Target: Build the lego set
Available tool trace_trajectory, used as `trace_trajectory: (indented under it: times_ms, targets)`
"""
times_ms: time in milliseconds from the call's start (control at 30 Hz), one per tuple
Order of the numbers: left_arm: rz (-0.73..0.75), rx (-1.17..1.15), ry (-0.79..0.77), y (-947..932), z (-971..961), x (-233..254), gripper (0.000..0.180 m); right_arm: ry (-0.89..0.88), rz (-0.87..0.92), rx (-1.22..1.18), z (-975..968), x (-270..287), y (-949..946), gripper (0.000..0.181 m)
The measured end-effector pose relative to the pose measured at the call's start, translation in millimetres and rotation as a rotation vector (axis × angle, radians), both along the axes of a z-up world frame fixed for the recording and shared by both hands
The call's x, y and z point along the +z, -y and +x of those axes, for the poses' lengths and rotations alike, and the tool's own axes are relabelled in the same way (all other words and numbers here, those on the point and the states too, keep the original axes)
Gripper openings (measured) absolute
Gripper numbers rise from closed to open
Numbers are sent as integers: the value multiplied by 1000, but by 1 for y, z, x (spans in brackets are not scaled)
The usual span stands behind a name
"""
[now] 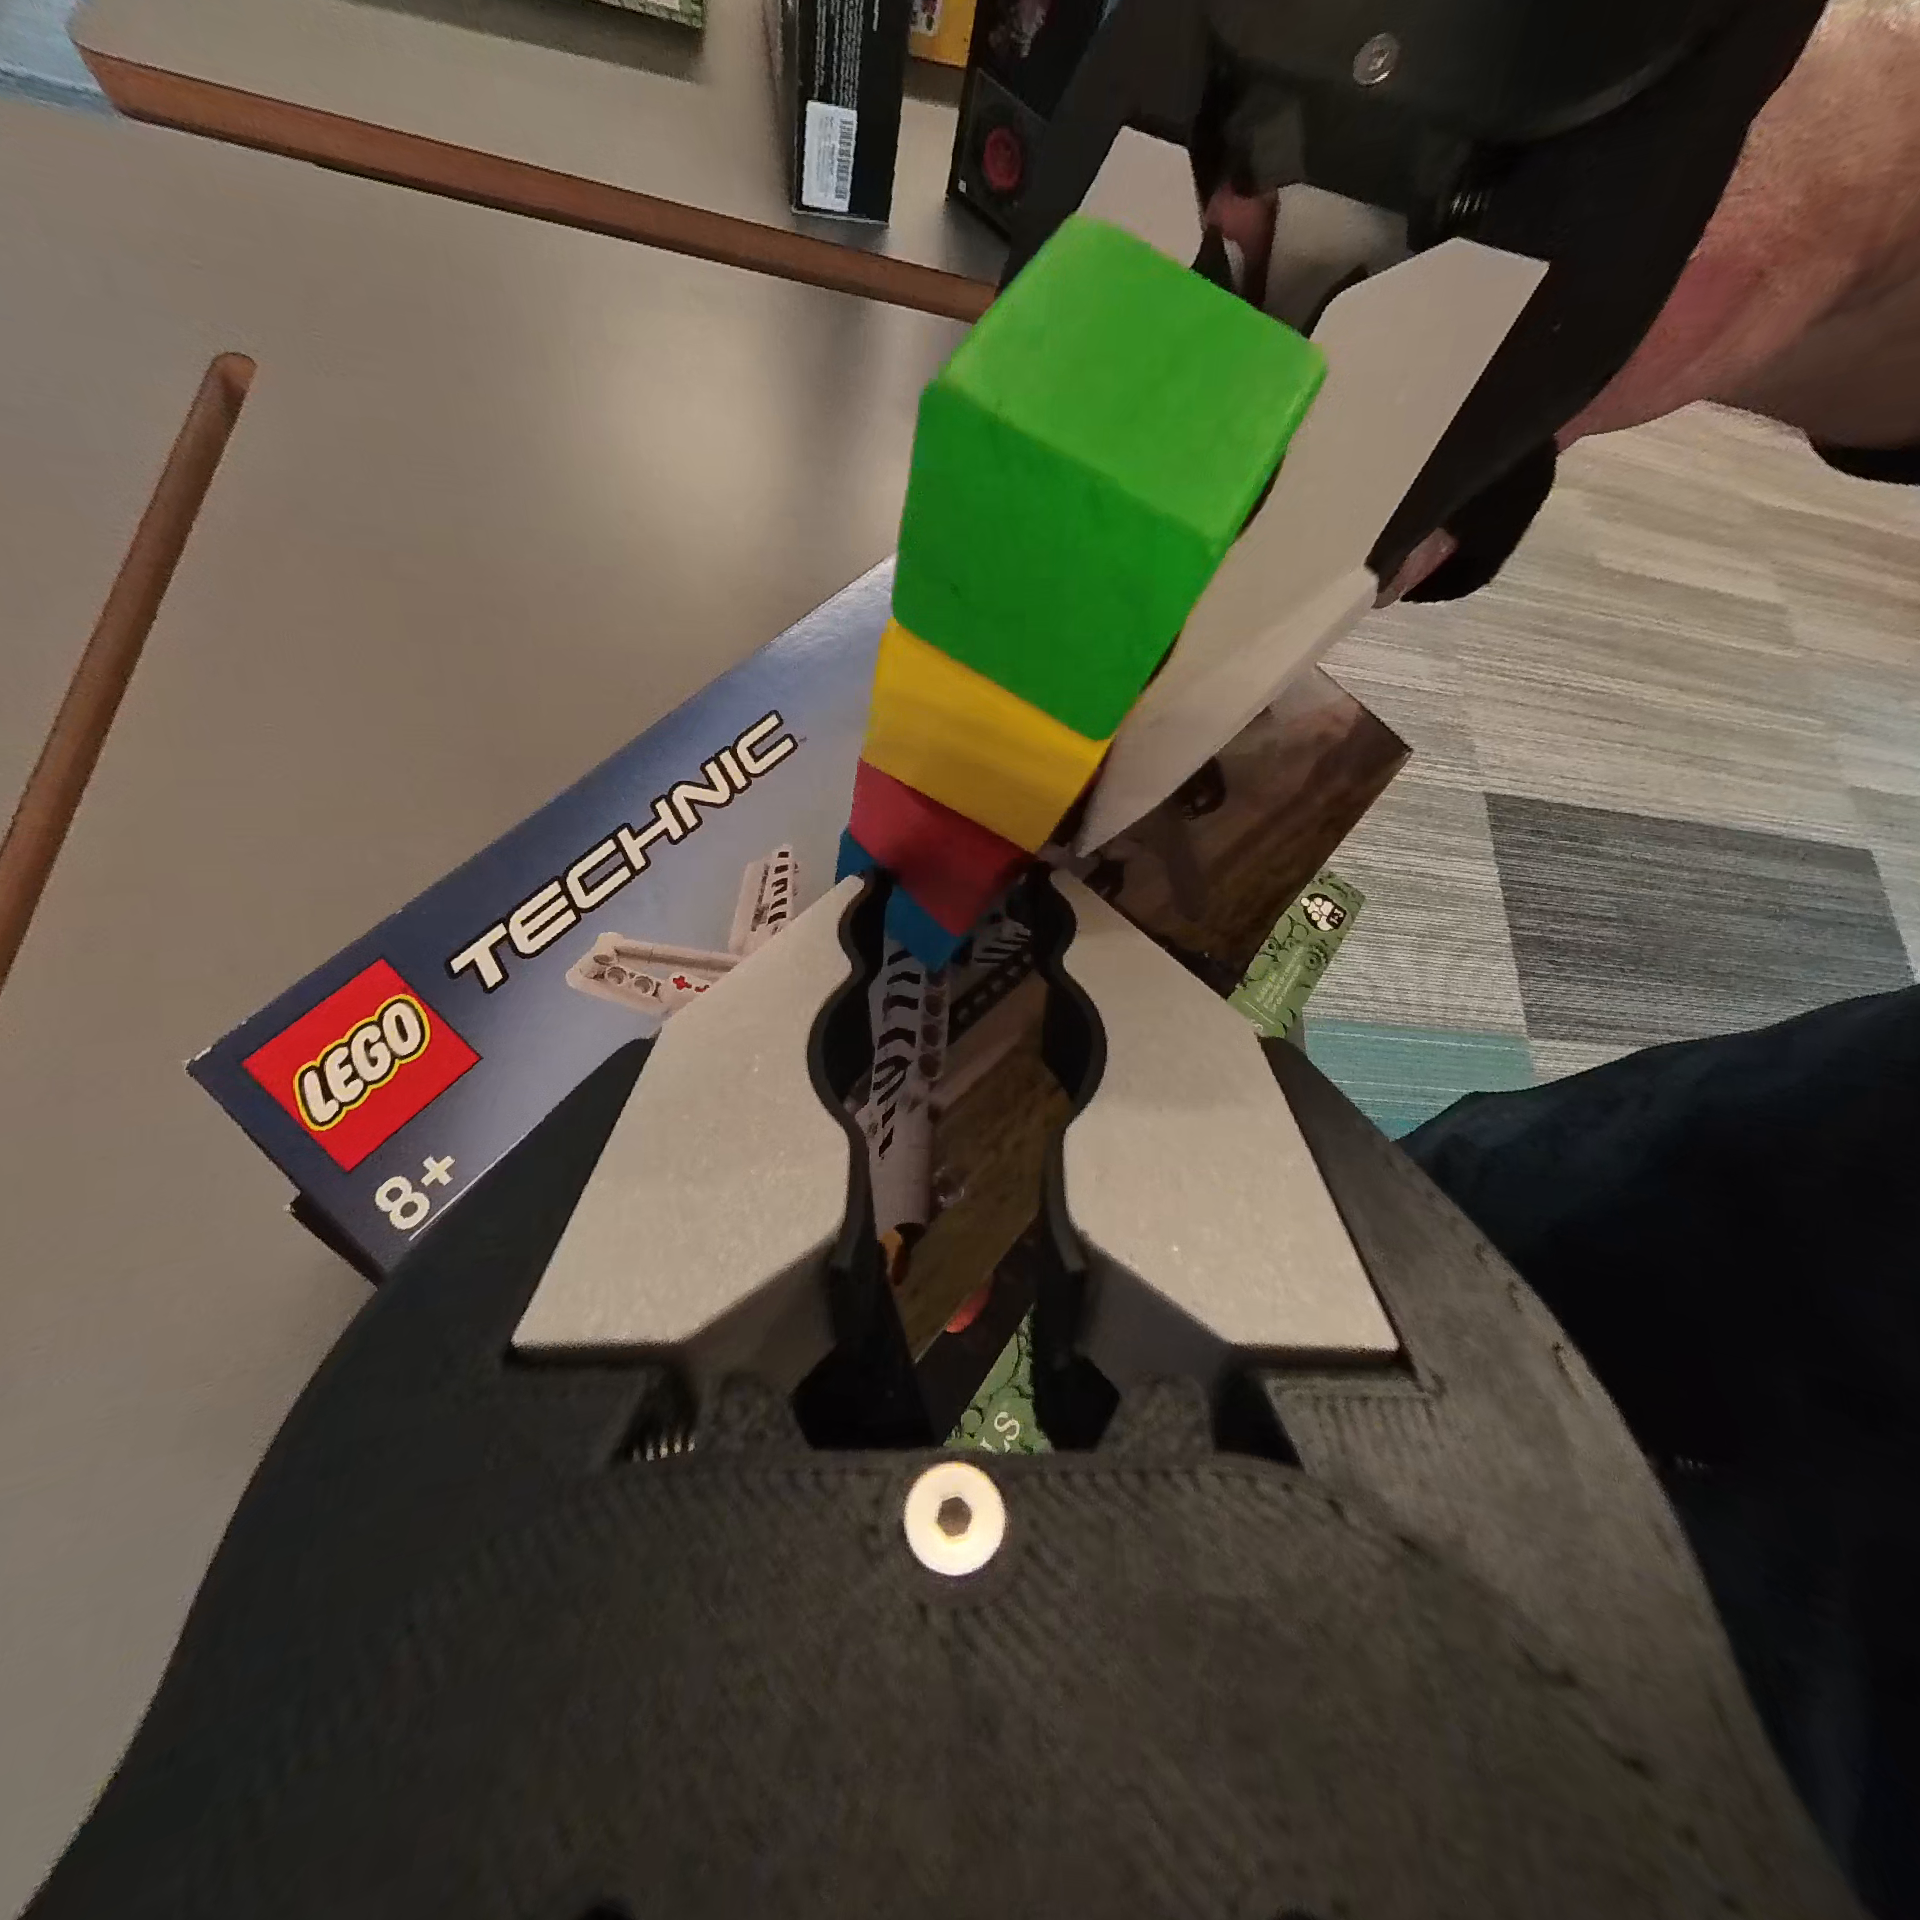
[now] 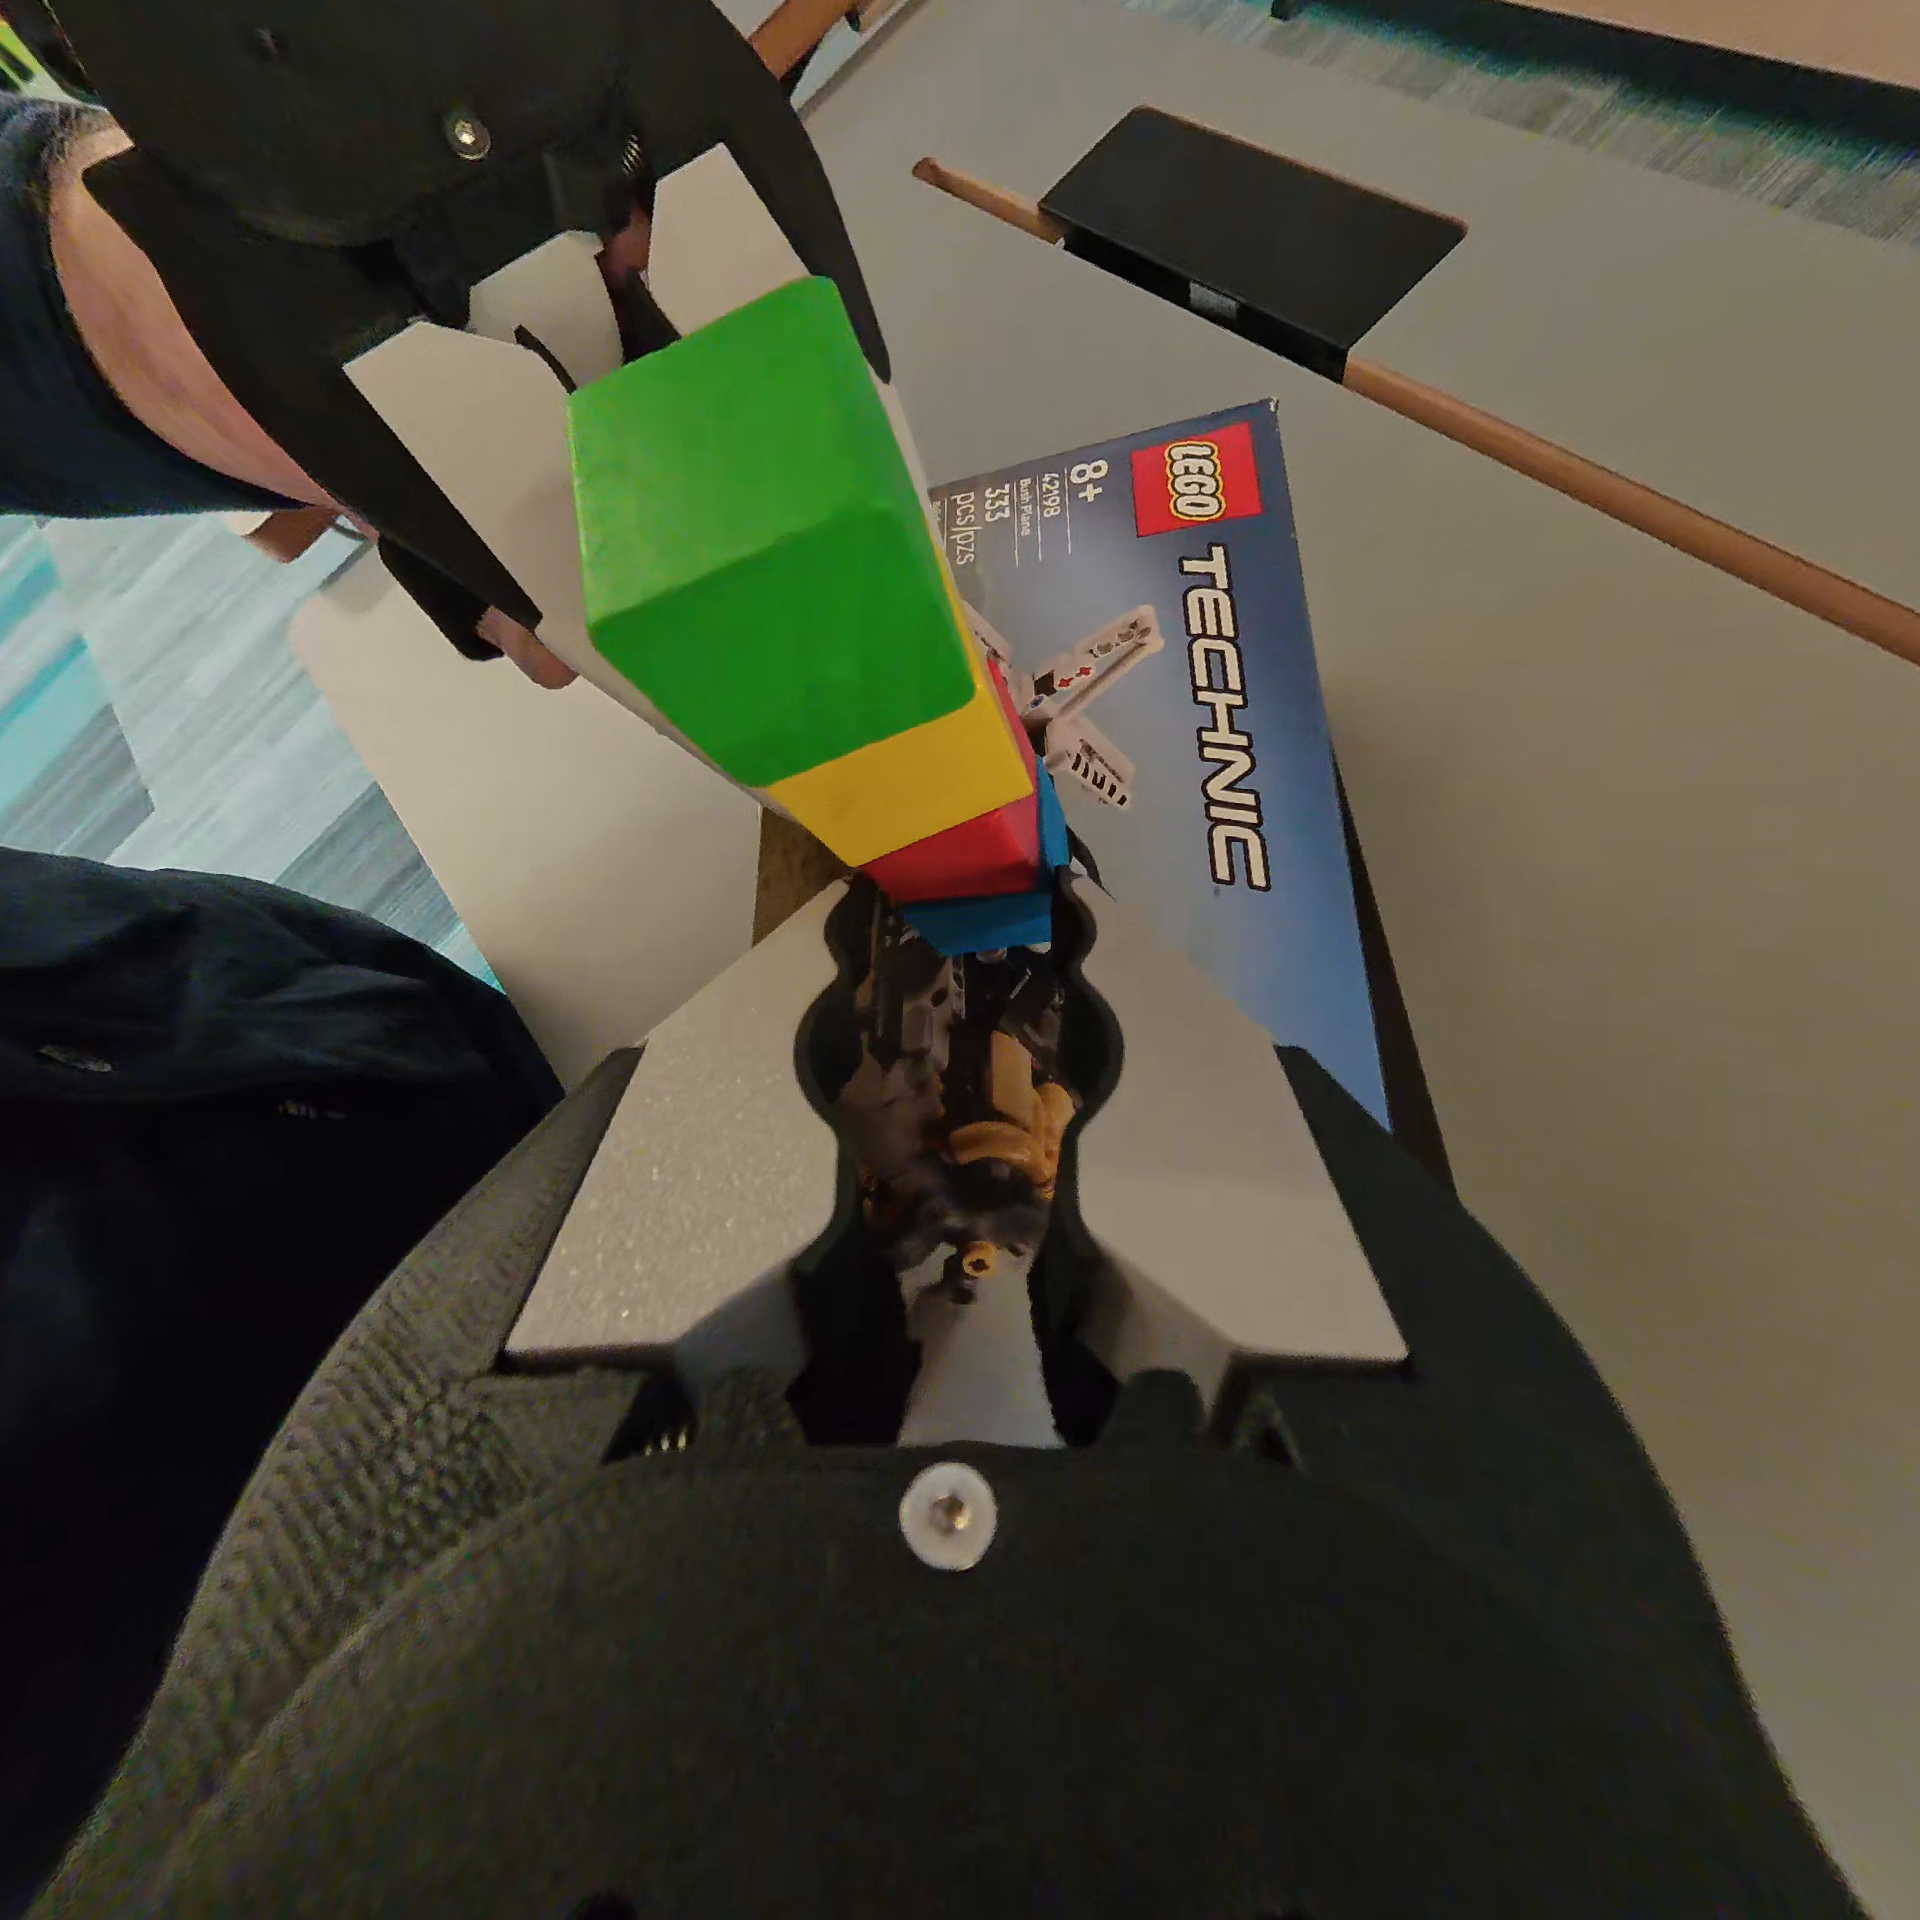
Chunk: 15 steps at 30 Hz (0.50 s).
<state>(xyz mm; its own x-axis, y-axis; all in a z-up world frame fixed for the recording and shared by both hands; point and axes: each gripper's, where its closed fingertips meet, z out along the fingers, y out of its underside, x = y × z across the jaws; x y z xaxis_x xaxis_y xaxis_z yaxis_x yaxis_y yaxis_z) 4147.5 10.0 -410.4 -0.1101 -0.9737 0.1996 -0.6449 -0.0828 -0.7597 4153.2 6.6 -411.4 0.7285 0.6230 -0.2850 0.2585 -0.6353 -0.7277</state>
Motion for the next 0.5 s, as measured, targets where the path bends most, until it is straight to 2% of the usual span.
trace_trajectory:
  times_ms: [233, 500]
  targets:
    - [5, 13, 4, 1, 1, 0, 26, -2, -1, 11, 2, 0, 0, 29]
    - [16, 18, 31, 1, -2, 17, 31, 7, 37, 10, 7, 15, 2, 40]
